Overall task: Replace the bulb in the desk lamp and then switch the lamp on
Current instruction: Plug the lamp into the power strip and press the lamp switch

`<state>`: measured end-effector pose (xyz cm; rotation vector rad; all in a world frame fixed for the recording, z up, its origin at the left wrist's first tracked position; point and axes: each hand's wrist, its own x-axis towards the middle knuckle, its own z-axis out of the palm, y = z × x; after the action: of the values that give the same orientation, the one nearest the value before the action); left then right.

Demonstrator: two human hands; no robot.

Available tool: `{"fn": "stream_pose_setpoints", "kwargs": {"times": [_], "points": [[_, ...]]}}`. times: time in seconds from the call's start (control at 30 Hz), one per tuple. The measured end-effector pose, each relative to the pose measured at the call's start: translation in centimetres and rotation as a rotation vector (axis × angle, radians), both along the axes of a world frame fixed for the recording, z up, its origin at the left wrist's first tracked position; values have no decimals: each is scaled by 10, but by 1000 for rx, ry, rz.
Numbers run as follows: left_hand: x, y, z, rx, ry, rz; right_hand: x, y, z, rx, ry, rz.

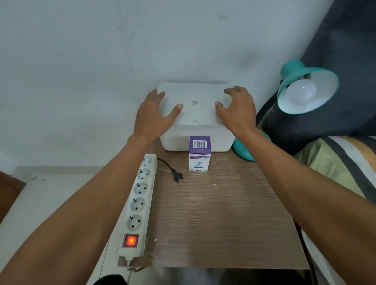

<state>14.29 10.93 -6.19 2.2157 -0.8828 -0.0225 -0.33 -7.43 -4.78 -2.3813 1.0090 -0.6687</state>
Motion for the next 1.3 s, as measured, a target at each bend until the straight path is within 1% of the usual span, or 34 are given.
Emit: {"fn": "stream_pose_setpoints", "kwargs": {"times": [0.1, 0.2, 0.27, 0.37, 0.43, 0.5, 0.6, 0.7, 0.8, 0.93, 1.03, 1.1, 1.17, 1.2, 1.3], "points": [[-4, 25, -5, -36, -1, 6, 3, 29, 11, -146, -91, 53], [-18, 58, -15, -53, 50, 5, 8, 67, 16, -100, -128, 146], [-30, 83, -26, -38, 78, -5, 10, 94, 12, -51, -103, 219], [-51, 120, -42, -22, 124, -37, 13, 129, -7, -16, -25, 295], [-66, 144, -57, 6, 217, -55, 14, 149, -23, 7, 55, 318], [-80, 166, -73, 4, 307, -100, 12, 166, -42, 54, 182, 342], [-97, 189, -92, 17, 388, -148, 6, 185, -69, 38, 369, 332], [-106, 200, -105, 68, 402, -166, 2, 192, -86, -2, 506, 317], [-104, 205, -117, 138, 412, -164, 1, 192, -98, -60, 549, 296], [-106, 207, -117, 120, 419, -185, -1, 193, -106, -94, 557, 219], [-106, 208, -115, 46, 421, -213, 2, 193, -107, -70, 533, 179], [-106, 210, -117, 15, 428, -210, 5, 191, -106, 5, 493, 143], [-107, 211, -119, -23, 431, -198, 11, 188, -102, 125, 376, 78], [-107, 211, -119, -36, 432, -190, 14, 188, -97, 195, 288, 59], [-106, 210, -122, -67, 443, -194, 23, 193, -80, 417, 25, 84]]}}
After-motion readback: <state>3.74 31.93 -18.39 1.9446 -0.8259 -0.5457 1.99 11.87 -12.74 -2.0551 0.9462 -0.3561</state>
